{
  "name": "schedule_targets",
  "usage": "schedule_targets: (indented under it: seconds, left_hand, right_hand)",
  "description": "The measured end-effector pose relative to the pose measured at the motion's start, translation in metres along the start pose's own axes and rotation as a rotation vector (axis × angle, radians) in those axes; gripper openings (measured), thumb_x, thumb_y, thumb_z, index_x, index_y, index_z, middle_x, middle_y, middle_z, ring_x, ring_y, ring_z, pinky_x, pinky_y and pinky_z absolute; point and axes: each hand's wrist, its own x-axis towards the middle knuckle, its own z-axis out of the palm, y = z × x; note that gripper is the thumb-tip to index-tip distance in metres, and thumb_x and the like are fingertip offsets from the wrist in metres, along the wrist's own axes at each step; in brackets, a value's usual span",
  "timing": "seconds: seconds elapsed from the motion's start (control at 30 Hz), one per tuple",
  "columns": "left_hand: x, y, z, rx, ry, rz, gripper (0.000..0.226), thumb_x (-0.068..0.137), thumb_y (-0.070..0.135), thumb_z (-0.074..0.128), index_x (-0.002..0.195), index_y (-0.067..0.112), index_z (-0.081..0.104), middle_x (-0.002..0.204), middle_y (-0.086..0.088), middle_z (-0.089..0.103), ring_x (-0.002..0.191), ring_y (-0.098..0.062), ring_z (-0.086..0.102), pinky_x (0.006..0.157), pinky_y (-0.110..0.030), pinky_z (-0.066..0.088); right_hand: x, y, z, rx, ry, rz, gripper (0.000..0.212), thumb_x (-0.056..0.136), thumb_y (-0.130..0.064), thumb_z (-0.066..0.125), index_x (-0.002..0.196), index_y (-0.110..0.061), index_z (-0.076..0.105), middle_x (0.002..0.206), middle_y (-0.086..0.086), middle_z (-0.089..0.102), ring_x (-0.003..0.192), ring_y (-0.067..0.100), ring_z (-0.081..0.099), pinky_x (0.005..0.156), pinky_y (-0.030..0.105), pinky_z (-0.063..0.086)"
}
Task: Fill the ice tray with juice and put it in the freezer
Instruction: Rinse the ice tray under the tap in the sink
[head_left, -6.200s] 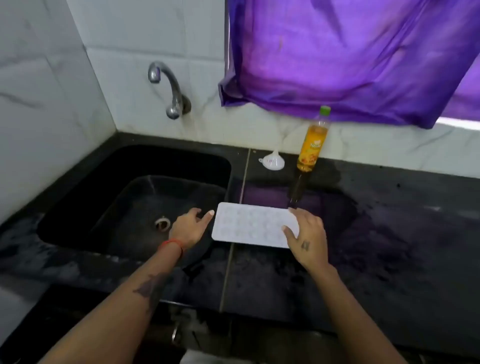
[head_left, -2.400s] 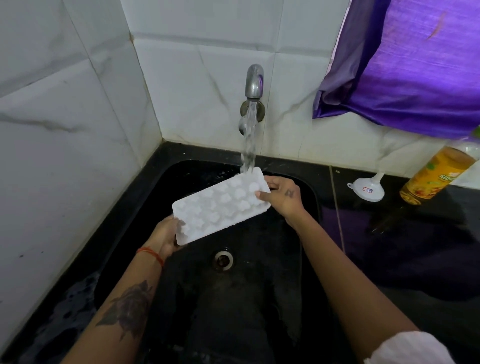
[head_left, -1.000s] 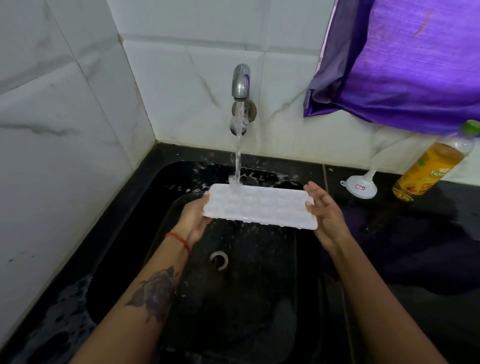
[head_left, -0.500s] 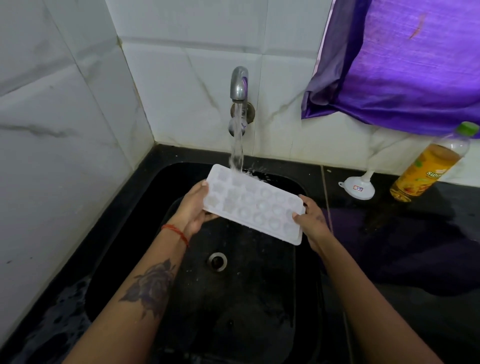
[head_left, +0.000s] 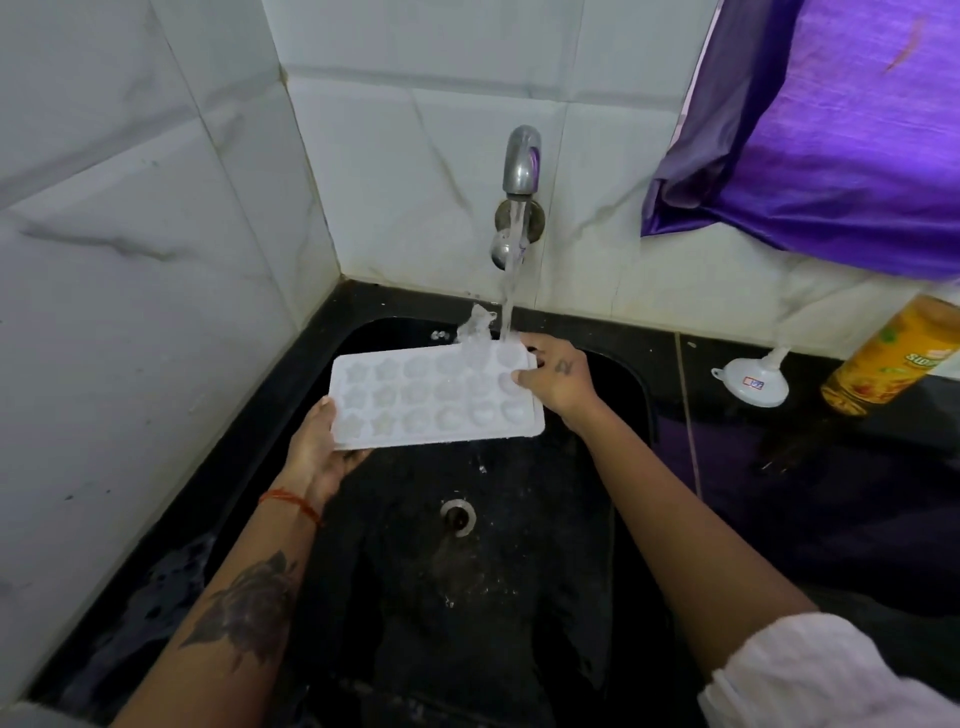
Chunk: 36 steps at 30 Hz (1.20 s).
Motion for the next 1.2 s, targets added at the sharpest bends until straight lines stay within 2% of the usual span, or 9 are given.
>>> schedule_targets:
  seconds: [0.07, 0.33, 0.47, 0.6, 0.7, 0.77, 0.9, 1.07, 1.2]
  left_hand:
    - [0.003, -0.007, 0.0, 0.038, 0.019, -0.034, 0.028, 0.1, 0.036, 0.039, 0.123, 0.024, 0.05, 0.105, -0.001, 0.061, 0.082, -0.016, 0.06, 0.083, -0.043, 0.047]
    - [0.002, -0.027, 0.039, 0.243, -0.14, -0.132, 0.02, 0.101, 0.038, 0.036, 0.119, 0.038, 0.045, 0.094, 0.005, 0.062, 0.08, -0.016, 0.062, 0.061, -0.032, 0.049]
    - [-0.005, -0.028, 0.072, 0.173, -0.294, -0.099, 0.016, 0.101, 0.028, 0.038, 0.11, 0.033, 0.051, 0.104, 0.001, 0.063, 0.089, -0.022, 0.065, 0.059, -0.039, 0.056]
    - [-0.011, -0.031, 0.094, 0.135, -0.396, -0.07, 0.024, 0.101, 0.024, 0.039, 0.123, 0.025, 0.048, 0.11, -0.003, 0.062, 0.094, -0.025, 0.064, 0.057, -0.041, 0.06]
    - [-0.017, -0.037, 0.1, 0.104, -0.392, -0.038, 0.021, 0.101, 0.023, 0.038, 0.117, 0.025, 0.051, 0.109, -0.002, 0.063, 0.094, -0.021, 0.064, 0.057, -0.037, 0.06]
    - [-0.018, -0.042, 0.097, 0.096, -0.365, -0.032, 0.025, 0.102, 0.022, 0.036, 0.124, 0.022, 0.049, 0.113, -0.003, 0.061, 0.095, -0.021, 0.063, 0.058, -0.037, 0.06]
    - [-0.013, -0.048, 0.079, 0.094, -0.298, -0.029, 0.033, 0.102, 0.022, 0.035, 0.133, 0.017, 0.044, 0.124, -0.007, 0.057, 0.099, -0.023, 0.061, 0.06, -0.037, 0.057]
    - [-0.004, -0.049, 0.059, 0.067, -0.28, 0.001, 0.034, 0.102, 0.022, 0.036, 0.134, 0.017, 0.043, 0.126, -0.006, 0.057, 0.099, -0.021, 0.062, 0.061, -0.038, 0.057]
    - [0.001, -0.05, 0.049, 0.037, -0.23, -0.03, 0.031, 0.101, 0.023, 0.037, 0.13, 0.019, 0.047, 0.121, -0.006, 0.06, 0.1, -0.023, 0.062, 0.057, -0.036, 0.059]
  right_hand:
    - [0.002, -0.008, -0.003, 0.011, 0.019, -0.023, 0.051, 0.078, -0.003, 0.07, 0.127, -0.007, 0.056, 0.126, 0.014, 0.06, 0.116, 0.026, 0.057, 0.101, 0.04, 0.046]
    - [-0.002, 0.006, -0.046, 0.081, 0.15, 0.034, 0.047, 0.077, 0.002, 0.068, 0.122, -0.009, 0.06, 0.122, 0.01, 0.063, 0.108, 0.021, 0.06, 0.093, 0.03, 0.05]
    - [-0.009, 0.033, -0.071, 0.081, 0.226, 0.093, 0.05, 0.077, 0.005, 0.064, 0.125, -0.011, 0.058, 0.123, 0.008, 0.061, 0.103, 0.016, 0.056, 0.084, 0.026, 0.047]
    - [-0.014, 0.057, -0.083, 0.073, 0.271, 0.154, 0.047, 0.08, 0.003, 0.06, 0.124, -0.013, 0.056, 0.123, 0.009, 0.058, 0.104, 0.019, 0.054, 0.091, 0.03, 0.047]
    - [-0.01, 0.068, -0.08, 0.037, 0.238, 0.242, 0.046, 0.083, -0.007, 0.061, 0.127, -0.016, 0.05, 0.128, 0.01, 0.054, 0.113, 0.026, 0.054, 0.097, 0.038, 0.048]
    - [-0.002, 0.067, -0.075, -0.081, 0.221, 0.293, 0.048, 0.085, -0.015, 0.063, 0.13, -0.015, 0.048, 0.13, 0.011, 0.052, 0.114, 0.028, 0.053, 0.093, 0.031, 0.046]
    - [0.017, 0.041, -0.053, -0.242, 0.259, 0.189, 0.048, 0.086, -0.026, 0.064, 0.129, -0.01, 0.051, 0.131, 0.012, 0.055, 0.118, 0.029, 0.053, 0.094, 0.03, 0.043]
    - [0.057, -0.016, -0.017, -0.071, 0.116, 0.147, 0.052, 0.084, -0.047, 0.06, 0.115, -0.005, 0.059, 0.114, 0.011, 0.063, 0.109, 0.029, 0.059, 0.093, 0.033, 0.047]
    - [0.094, -0.063, -0.001, 0.266, 0.056, 0.224, 0.055, 0.08, -0.05, 0.064, 0.112, -0.005, 0.054, 0.1, 0.01, 0.062, 0.084, 0.024, 0.067, 0.069, 0.03, 0.054]
